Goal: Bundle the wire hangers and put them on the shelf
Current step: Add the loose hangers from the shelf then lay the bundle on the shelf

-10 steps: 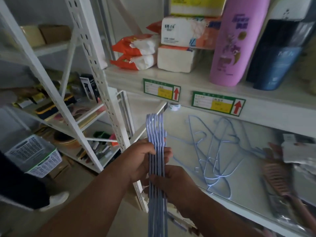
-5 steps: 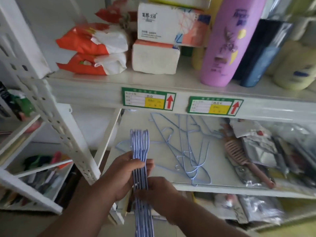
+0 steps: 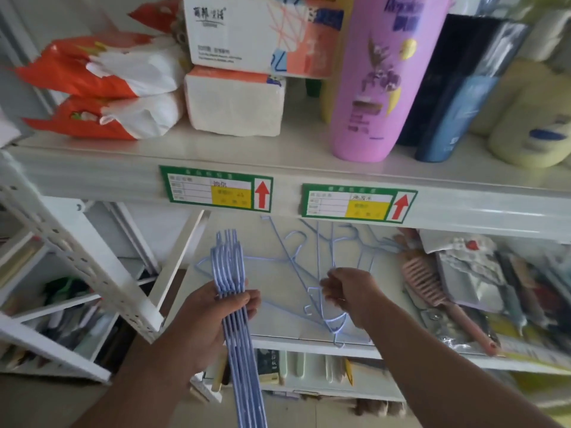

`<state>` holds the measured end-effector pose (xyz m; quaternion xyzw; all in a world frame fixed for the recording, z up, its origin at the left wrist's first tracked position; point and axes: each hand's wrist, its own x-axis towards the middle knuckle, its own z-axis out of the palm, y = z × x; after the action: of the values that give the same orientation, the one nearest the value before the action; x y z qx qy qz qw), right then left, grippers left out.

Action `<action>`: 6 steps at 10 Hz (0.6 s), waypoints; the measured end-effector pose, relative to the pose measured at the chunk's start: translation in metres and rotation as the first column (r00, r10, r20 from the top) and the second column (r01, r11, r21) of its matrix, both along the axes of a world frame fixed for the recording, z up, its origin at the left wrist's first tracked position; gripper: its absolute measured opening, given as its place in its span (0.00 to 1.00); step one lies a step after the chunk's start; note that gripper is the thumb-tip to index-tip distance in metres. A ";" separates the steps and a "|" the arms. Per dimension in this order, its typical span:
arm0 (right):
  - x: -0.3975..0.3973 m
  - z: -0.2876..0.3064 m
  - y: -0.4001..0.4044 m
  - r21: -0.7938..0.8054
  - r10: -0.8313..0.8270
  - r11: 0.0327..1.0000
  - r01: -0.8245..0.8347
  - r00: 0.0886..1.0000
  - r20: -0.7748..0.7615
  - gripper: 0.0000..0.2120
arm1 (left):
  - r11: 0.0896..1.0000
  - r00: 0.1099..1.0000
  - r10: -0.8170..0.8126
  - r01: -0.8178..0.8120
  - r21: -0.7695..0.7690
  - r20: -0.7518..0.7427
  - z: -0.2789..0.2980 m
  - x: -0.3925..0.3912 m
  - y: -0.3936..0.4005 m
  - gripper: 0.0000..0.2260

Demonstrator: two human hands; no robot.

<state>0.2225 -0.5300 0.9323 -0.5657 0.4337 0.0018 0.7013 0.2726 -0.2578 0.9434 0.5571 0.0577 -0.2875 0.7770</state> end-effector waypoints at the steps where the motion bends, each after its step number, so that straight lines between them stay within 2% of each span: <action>1: 0.015 0.000 -0.032 -0.075 -0.102 0.992 0.100 0.995 -0.019 0.05 | 0.999 0.999 0.034 -0.034 -0.016 -0.007 -0.004 -0.003 -0.002 0.11; 2: 0.018 -0.001 -0.063 -0.195 -0.306 0.934 0.299 0.952 -0.007 0.05 | 0.998 0.998 0.062 -0.062 -0.014 -0.003 -0.007 -0.004 -0.004 0.10; 3: 0.023 -0.016 -0.088 -0.181 -0.427 0.893 0.413 0.903 -0.049 0.04 | 0.996 0.996 0.088 -0.089 -0.012 -0.020 -0.008 -0.004 -0.002 0.09; 4: 0.022 -0.019 -0.084 -0.539 0.025 0.791 -0.291 0.894 -0.447 0.10 | 0.994 0.993 0.110 -0.111 -0.018 -0.033 -0.010 -0.006 0.001 0.09; 5: 0.022 -0.021 -0.088 -0.381 -0.058 0.923 -0.053 0.960 -0.275 0.15 | 0.992 0.992 0.122 -0.122 -0.021 -0.025 -0.012 -0.007 0.003 0.09; 6: 0.024 -0.023 -0.092 -0.331 -0.021 0.941 -0.068 0.966 -0.256 0.07 | 0.991 0.991 0.131 -0.132 -0.027 -0.027 -0.014 -0.006 0.005 0.09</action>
<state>0.2461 -0.6224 0.9092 -0.6776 0.5077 0.0091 0.5321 0.2664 -0.2524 0.9296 0.5373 0.1001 -0.2434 0.8012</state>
